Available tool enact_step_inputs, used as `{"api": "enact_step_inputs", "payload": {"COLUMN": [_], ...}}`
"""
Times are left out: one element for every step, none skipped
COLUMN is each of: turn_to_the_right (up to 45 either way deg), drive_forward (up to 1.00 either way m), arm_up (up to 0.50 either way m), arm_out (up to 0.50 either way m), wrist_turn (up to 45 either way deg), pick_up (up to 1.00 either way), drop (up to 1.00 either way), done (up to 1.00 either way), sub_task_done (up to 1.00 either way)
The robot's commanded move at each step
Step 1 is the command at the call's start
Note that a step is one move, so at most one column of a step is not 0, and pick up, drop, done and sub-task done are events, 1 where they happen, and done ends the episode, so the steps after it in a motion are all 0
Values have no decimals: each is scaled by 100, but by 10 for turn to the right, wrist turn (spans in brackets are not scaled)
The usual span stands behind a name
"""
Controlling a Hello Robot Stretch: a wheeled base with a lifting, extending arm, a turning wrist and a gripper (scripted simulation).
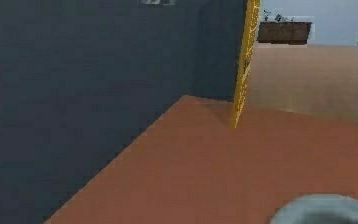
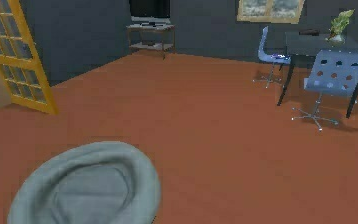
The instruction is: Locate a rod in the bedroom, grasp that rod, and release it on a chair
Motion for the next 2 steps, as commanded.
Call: {"api": "enact_step_inputs", "payload": {"turn_to_the_right": [0, 210], "drive_forward": [60, 0], "arm_up": [0, 0], "arm_out": [0, 0], "wrist_turn": [0, 0], "pick_up": [0, 0], "drop": [0, 0], "done": [0, 0], "sub_task_done": [0, 0]}}
